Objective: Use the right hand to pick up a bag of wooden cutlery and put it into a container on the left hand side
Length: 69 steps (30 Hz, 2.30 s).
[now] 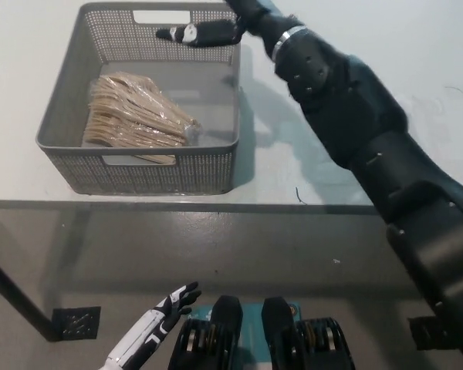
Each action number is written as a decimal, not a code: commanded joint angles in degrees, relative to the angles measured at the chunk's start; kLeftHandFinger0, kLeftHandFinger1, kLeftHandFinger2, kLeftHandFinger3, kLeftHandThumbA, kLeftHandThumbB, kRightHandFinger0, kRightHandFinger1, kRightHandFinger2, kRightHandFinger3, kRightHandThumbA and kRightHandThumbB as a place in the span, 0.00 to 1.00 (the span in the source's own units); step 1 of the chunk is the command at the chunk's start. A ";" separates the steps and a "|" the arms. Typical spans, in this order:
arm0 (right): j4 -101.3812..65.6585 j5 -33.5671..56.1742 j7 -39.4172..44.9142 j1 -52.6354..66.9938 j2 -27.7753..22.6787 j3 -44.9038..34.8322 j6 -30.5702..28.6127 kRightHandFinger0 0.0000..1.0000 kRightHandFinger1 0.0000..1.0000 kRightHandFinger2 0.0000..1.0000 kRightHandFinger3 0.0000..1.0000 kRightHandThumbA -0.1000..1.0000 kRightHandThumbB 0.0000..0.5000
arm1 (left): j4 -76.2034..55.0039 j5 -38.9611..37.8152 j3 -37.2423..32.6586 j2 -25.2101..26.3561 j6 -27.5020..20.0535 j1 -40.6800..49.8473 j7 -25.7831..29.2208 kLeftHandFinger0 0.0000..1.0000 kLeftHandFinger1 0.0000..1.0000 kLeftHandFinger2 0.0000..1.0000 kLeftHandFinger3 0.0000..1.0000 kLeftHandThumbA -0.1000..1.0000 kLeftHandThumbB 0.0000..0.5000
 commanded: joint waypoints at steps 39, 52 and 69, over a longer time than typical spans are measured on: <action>-55.29 27.46 2.99 77.37 2.38 -11.28 -7.40 1.00 1.00 1.00 1.00 1.00 0.36 | -2.20 -0.54 7.12 -2.06 -2.16 -2.60 4.19 1.00 1.00 1.00 1.00 1.00 0.76; -45.73 28.45 5.26 66.38 2.04 -11.80 -5.02 1.00 1.00 1.00 1.00 1.00 0.35 | 1.12 -1.00 8.64 -1.55 -1.58 -8.22 4.53 1.00 1.00 1.00 1.00 1.00 0.74; -44.11 28.82 6.56 67.09 1.40 -11.15 -4.77 1.00 1.00 1.00 1.00 1.00 0.29 | 1.58 -0.21 7.90 -1.61 -2.09 -5.63 4.32 1.00 1.00 1.00 1.00 1.00 0.66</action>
